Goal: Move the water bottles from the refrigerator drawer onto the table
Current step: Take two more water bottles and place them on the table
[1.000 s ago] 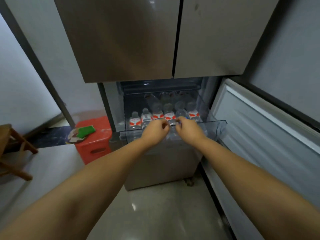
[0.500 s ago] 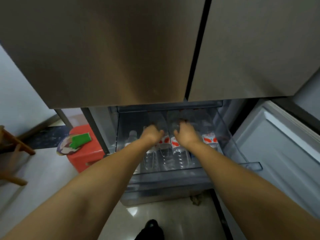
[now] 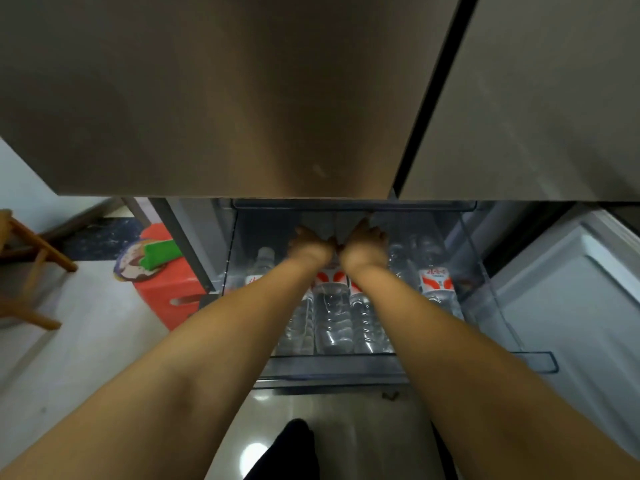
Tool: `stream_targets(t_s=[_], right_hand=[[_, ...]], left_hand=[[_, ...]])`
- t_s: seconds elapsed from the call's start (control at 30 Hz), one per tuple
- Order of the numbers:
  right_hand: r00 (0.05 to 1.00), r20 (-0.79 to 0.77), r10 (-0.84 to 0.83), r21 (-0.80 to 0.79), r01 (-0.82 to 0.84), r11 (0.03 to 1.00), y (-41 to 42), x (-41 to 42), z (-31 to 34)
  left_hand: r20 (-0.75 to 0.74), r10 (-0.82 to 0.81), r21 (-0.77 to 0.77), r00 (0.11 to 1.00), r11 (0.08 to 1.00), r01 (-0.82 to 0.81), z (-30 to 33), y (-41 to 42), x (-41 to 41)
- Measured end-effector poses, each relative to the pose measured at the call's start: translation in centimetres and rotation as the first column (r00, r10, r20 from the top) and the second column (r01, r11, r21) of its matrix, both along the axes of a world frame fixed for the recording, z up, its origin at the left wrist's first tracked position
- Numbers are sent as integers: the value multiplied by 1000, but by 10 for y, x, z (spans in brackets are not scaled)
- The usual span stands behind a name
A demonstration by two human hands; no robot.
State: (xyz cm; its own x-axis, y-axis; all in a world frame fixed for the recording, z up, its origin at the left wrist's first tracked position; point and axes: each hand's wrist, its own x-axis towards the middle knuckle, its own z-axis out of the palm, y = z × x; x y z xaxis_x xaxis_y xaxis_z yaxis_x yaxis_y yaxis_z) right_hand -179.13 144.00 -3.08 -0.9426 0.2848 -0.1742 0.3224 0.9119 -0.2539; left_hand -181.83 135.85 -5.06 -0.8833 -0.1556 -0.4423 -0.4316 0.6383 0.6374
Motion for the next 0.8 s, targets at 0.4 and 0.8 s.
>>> stream_targets(t_s=[0.4,0.8], right_hand=[[993,121,9,-194,15,981,13,59,27],[949,314,19,-301,81,950,28,57,15]], left_hand=[[30,51,-14,998,999,-50,9,-5,61],[165,-80,-122,983,987,101,-15,-8,55]])
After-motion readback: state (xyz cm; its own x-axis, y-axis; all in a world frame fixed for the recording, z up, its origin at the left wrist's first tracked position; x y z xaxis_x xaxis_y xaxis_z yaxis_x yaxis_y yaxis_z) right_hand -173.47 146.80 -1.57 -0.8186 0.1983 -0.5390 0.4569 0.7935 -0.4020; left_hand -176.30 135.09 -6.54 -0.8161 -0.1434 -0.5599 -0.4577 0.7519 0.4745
